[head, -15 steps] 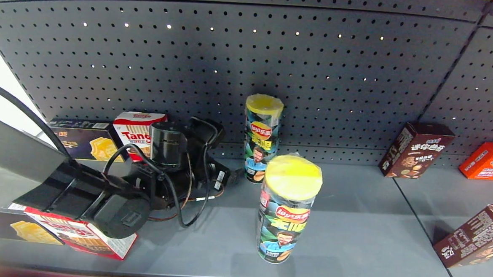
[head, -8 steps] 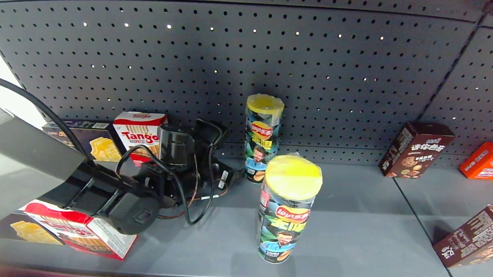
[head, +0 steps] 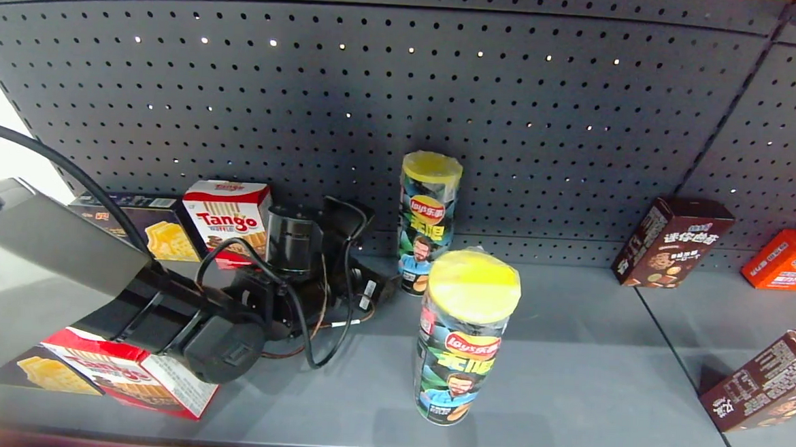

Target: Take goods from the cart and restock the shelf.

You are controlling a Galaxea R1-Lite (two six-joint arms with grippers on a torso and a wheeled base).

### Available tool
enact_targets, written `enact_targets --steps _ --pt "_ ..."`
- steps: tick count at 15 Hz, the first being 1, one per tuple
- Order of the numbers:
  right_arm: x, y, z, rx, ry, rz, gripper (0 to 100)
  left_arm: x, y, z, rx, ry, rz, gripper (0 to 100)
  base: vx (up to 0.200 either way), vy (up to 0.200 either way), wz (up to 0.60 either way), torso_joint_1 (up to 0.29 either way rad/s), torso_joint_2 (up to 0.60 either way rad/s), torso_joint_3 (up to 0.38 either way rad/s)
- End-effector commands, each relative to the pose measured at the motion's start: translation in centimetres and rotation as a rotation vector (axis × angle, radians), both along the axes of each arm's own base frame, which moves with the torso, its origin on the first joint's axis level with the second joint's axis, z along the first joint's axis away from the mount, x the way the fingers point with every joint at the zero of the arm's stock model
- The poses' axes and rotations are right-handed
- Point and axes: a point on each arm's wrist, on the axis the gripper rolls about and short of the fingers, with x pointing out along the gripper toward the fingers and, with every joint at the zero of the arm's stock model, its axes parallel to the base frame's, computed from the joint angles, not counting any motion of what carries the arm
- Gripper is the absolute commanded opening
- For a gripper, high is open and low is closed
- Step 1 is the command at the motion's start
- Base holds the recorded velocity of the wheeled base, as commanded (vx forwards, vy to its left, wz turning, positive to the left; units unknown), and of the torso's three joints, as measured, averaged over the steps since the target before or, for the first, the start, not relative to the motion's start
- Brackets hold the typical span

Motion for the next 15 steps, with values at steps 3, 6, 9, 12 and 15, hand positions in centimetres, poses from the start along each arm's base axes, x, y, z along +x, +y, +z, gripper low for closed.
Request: enact_targets --steps 3,6,9,12,15 --pt "0.0 0.0 0.0 0.000 0.002 -0.001 100 -0.2 -0.7 -0.1 -0.008 0.004 -0.015 100 0.000 0.000 0.00 0.000 0.00 0.000" --pt "0.0 0.0 0.0 0.001 0.002 -0.001 100 -0.4 -0.9 -0.2 -0.006 0.005 -0.019 100 0.000 0.000 0.00 0.000 0.00 0.000" --pt "0.0 0.0 0.0 0.001 0.002 -0.001 100 -0.9 -0.6 1.6 -0.030 -0.055 -0.009 100 0.000 0.000 0.00 0.000 0.00 0.000" --pt "0.0 0.0 0.0 0.001 0.002 0.001 100 -1.9 0.1 4.0 -0.044 -0.109 -0.007 100 0.000 0.000 0.00 0.000 0.00 0.000" --pt "0.0 0.0 0.0 0.000 0.002 0.001 100 -2.7 1.0 6.5 -0.019 -0.174 0.017 100 0.000 0.000 0.00 0.000 0.00 0.000"
